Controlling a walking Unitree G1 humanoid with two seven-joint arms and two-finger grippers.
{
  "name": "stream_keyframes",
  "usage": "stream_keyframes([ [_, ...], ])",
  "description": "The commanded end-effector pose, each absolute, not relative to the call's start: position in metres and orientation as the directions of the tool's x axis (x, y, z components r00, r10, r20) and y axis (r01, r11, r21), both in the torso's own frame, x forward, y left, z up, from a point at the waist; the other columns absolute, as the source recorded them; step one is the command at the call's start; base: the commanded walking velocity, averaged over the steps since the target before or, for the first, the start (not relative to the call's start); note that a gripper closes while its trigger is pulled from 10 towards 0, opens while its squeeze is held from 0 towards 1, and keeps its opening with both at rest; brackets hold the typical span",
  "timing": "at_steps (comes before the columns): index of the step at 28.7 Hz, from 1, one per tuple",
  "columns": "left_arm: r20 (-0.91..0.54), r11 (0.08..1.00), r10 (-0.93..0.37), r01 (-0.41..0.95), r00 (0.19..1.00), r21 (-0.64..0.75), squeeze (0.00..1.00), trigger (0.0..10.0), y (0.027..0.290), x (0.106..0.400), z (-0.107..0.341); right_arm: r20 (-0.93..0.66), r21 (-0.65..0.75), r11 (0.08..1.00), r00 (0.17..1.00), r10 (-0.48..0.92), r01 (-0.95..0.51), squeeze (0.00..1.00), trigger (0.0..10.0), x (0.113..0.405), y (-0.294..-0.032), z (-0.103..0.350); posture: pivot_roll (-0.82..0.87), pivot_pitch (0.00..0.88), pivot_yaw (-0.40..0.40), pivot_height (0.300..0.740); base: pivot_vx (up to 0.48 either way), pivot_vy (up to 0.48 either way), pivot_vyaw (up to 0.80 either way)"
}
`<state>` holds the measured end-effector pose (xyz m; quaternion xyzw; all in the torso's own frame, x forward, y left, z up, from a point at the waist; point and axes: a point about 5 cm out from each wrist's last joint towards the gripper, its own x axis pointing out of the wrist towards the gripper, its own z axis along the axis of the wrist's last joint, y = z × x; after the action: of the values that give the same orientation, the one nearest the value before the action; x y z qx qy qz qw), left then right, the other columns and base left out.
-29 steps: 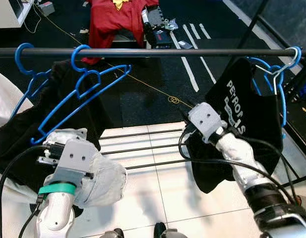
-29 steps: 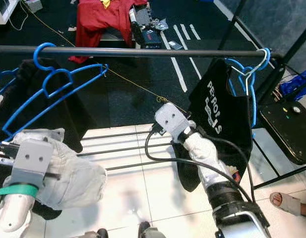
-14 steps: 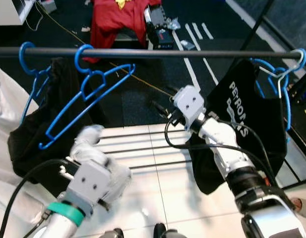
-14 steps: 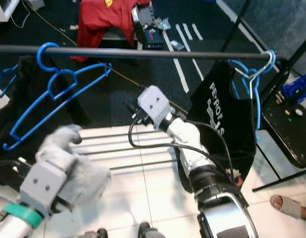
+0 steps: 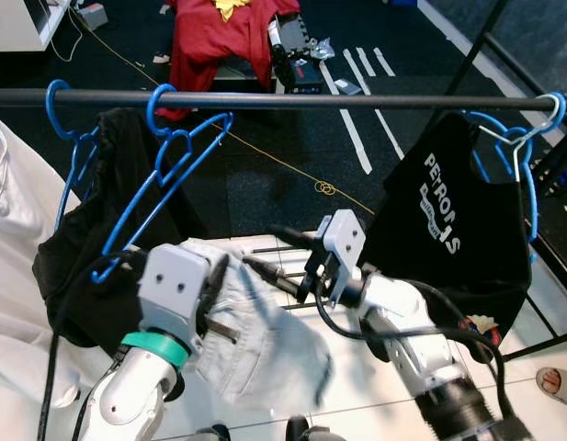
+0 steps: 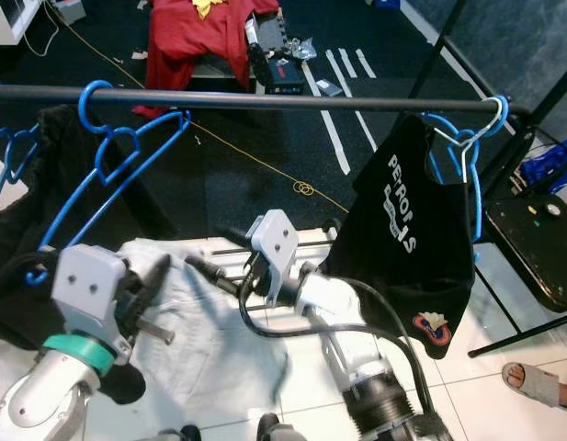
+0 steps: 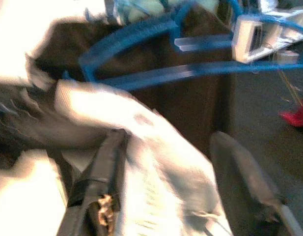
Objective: Hang hanger
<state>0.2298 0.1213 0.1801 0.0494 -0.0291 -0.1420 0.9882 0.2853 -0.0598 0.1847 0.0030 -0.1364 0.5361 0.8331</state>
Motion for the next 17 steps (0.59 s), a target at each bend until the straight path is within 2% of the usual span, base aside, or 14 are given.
stream_keyframes([
  [1,0.026,0.95,-0.302,0.299,0.953,0.091,0.0,0.0,0.116,0.231,0.178,0.256,-0.088,0.381,0.349,0.902,-0.92,0.0,10.0,0.274,-0.051,0.187,-0.02,0.162,-0.004,0.74,0.0,0.0,0.0],
  [4,0.017,0.942,-0.334,0.333,0.943,0.029,0.0,0.0,0.11,0.234,0.182,0.248,-0.062,0.39,0.364,0.898,-0.919,0.0,10.0,0.269,-0.04,0.179,-0.03,0.162,0.002,0.74,0.0,0.0,0.0],
  [6,0.033,0.93,-0.365,0.365,0.931,-0.028,0.0,0.0,0.105,0.237,0.19,0.209,-0.056,0.435,0.416,0.885,-0.899,0.0,10.0,0.27,-0.032,0.163,-0.03,0.161,0.002,0.74,0.0,0.0,0.0],
  [12,0.039,0.926,-0.373,0.374,0.927,-0.039,0.0,0.0,0.102,0.242,0.197,0.143,-0.036,0.484,0.474,0.869,-0.875,0.0,10.0,0.269,-0.028,0.15,-0.03,0.16,0.003,0.74,0.0,0.0,0.0],
  [13,0.05,0.929,-0.367,0.368,0.929,-0.037,0.0,0.0,0.099,0.246,0.2,0.108,-0.046,0.538,0.531,0.84,-0.841,0.0,10.0,0.272,-0.027,0.143,-0.01,0.161,0.001,0.74,0.0,0.0,0.0],
  [15,0.06,0.932,-0.359,0.362,0.931,-0.038,0.0,0.0,0.095,0.251,0.204,0.069,-0.063,0.597,0.593,0.802,-0.8,0.0,10.0,0.274,-0.027,0.136,-0.01,0.161,0.001,0.74,0.0,0.0,0.0],
  [17,0.063,0.932,-0.357,0.36,0.932,-0.038,0.0,0.0,0.091,0.255,0.205,0.092,0.009,0.559,0.557,0.825,-0.829,0.0,10.0,0.267,-0.026,0.139,-0.01,0.165,0.001,0.74,0.0,0.0,0.0],
])
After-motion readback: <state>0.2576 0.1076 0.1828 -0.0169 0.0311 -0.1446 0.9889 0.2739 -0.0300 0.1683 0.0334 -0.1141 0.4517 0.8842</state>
